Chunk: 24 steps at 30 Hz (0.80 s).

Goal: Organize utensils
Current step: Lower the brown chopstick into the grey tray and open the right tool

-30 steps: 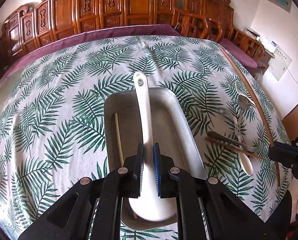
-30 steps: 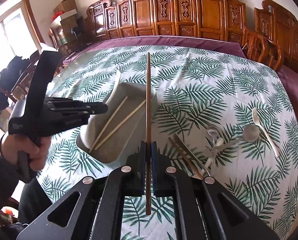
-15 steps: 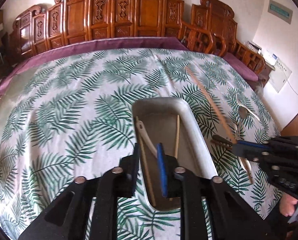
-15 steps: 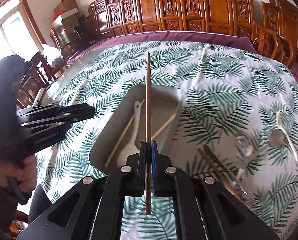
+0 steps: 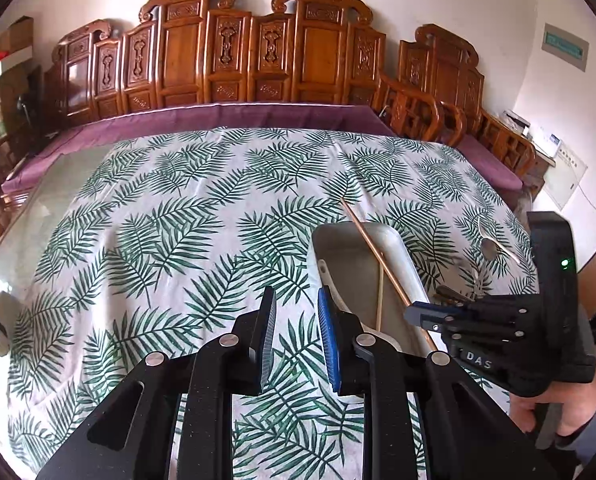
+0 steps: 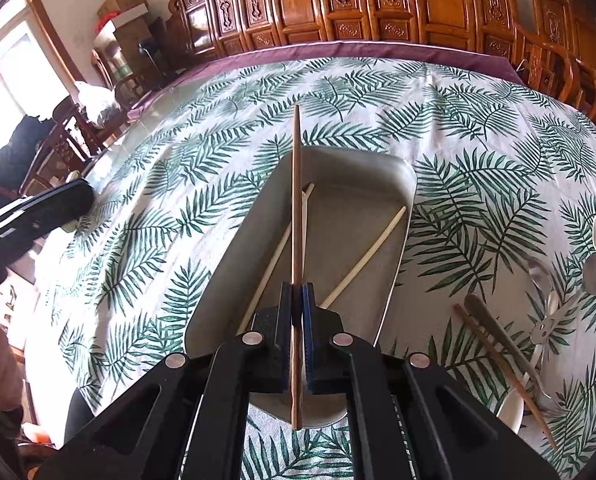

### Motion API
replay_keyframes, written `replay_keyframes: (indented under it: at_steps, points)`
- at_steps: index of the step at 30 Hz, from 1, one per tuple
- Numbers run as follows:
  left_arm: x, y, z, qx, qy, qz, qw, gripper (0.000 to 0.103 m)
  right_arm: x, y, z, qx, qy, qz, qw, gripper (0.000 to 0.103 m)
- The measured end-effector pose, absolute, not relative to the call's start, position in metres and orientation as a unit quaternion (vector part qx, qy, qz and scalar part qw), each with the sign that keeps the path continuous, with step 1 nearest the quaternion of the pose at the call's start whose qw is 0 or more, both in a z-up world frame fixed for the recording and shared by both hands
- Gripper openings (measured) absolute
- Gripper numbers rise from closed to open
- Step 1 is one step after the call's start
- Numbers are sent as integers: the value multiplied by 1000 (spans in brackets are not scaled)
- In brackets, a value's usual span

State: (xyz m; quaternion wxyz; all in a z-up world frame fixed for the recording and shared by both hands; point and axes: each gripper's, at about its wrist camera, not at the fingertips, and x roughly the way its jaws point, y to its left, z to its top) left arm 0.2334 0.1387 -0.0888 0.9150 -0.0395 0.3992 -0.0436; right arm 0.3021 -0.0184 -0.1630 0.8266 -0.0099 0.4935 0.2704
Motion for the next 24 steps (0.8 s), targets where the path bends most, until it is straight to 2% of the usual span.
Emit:
replay_keyframes:
  at_steps: [5, 24]
  points:
    - [232, 137, -89, -39, 399, -43, 915, 20, 304, -24, -165, -8, 494, 270, 827, 10]
    - [226, 89, -81, -24, 396, -78, 914, 21, 252, -98, -118, -37, 441, 273, 854, 10]
